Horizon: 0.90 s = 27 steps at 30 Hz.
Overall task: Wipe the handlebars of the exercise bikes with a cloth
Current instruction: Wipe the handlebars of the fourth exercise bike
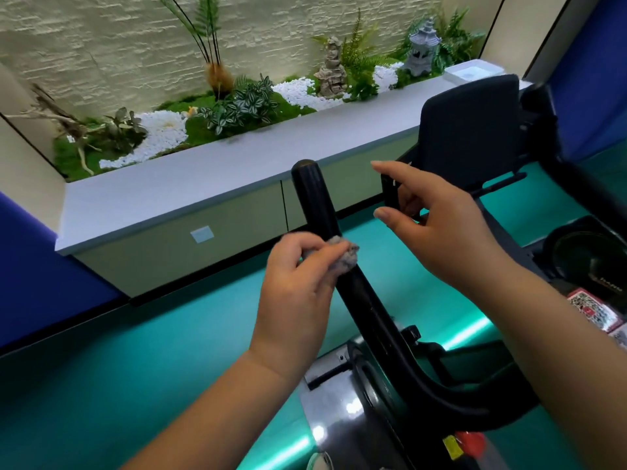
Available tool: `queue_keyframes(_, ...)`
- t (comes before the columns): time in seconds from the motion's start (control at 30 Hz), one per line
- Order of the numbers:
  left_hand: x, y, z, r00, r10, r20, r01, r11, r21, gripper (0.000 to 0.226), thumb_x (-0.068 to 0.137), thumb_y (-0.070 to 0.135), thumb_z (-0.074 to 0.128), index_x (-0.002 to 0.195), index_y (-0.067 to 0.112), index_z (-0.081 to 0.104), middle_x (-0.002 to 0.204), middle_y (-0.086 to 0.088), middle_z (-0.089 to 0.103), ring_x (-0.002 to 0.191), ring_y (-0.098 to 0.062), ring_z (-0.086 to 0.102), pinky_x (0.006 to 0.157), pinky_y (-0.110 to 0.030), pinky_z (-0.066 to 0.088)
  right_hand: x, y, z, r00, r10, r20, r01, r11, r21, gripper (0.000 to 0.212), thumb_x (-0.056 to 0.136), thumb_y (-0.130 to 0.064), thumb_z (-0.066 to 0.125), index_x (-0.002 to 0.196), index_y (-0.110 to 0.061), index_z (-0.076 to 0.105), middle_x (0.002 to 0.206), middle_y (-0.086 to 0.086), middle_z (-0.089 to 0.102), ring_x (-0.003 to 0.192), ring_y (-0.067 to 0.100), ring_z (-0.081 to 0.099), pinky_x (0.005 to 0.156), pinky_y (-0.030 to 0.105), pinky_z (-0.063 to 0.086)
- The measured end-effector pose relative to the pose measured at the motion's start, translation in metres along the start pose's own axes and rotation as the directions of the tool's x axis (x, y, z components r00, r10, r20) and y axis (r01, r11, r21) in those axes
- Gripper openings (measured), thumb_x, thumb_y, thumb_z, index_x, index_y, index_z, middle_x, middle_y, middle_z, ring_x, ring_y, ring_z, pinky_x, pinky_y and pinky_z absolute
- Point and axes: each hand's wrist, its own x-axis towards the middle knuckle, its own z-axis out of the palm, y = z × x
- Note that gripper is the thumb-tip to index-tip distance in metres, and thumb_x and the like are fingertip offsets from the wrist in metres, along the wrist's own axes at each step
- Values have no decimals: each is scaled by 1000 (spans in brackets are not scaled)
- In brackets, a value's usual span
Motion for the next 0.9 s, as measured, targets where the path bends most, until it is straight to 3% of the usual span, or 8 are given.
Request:
queue_keyframes(0.1,32,4,-4,1000,21,-8,-20,997,80,22,89,15,60,103,2,71,94,6,47,89,-6,47,84,-11,38,2,1,-4,999,-43,22,45,998,-54,56,86,-28,67,137,-37,46,80,-11,50,74,9,51,67,10,41)
queue_keyframes(0.2,32,18,1,991,-120,52,117,992,57,24,91,20,55,98,1,69,87,14,47,85,13,47,77,-1,34,5,3,-12,993,-116,33,120,981,-151,58,82,-36,68,136,-37,46,84,-6,48,71,12,48,67,32,49)
queue_keyframes(0.3,16,28,1,981,-99,165,85,992,89,26,90,26,52,95,7,70,90,18,49,89,24,42,77,4,31,9,8,-18,985,-165,58,173,969,-174,63,77,-40,71,135,-35,48,93,-4,43,74,10,42,67,31,47)
queue_keyframes(0.4,33,25,-4,987,-18,157,-19,973,232,17,82,10,67,96,2,71,88,-2,62,92,3,50,86,-1,31,15,12,-22,975,-208,81,219,961,-168,65,75,-39,74,135,-33,51,96,-2,42,77,12,40,69,32,47)
queue_keyframes(0.5,50,16,-5,974,103,202,-182,887,424,16,83,15,70,96,7,72,93,-7,68,87,-28,57,82,-24,38,17,15,-25,968,-226,105,241,957,-162,67,73,-39,74,135,-33,50,97,-3,41,80,11,40,72,33,48)
queue_keyframes(0.6,43,22,-4,952,96,290,-233,842,487,13,83,20,67,92,12,73,96,-1,70,82,-31,56,78,-26,35,18,19,-27,959,-256,119,271,953,-136,67,74,-36,76,135,-34,50,96,-4,41,83,9,40,74,31,47)
queue_keyframes(0.7,30,24,-3,957,55,286,-193,855,481,16,82,18,69,98,15,72,106,3,69,84,-30,55,80,-22,31,19,21,-28,956,-258,140,274,955,-110,66,75,-33,77,135,-35,49,97,-4,40,86,11,41,76,28,43)
queue_keyframes(0.9,36,16,2,998,47,37,-58,918,393,19,88,15,65,106,12,72,108,1,69,97,-22,58,90,-23,40,21,19,-33,959,-221,179,239,967,-85,64,78,-34,74,136,-39,47,99,-5,40,88,11,41,78,26,40)
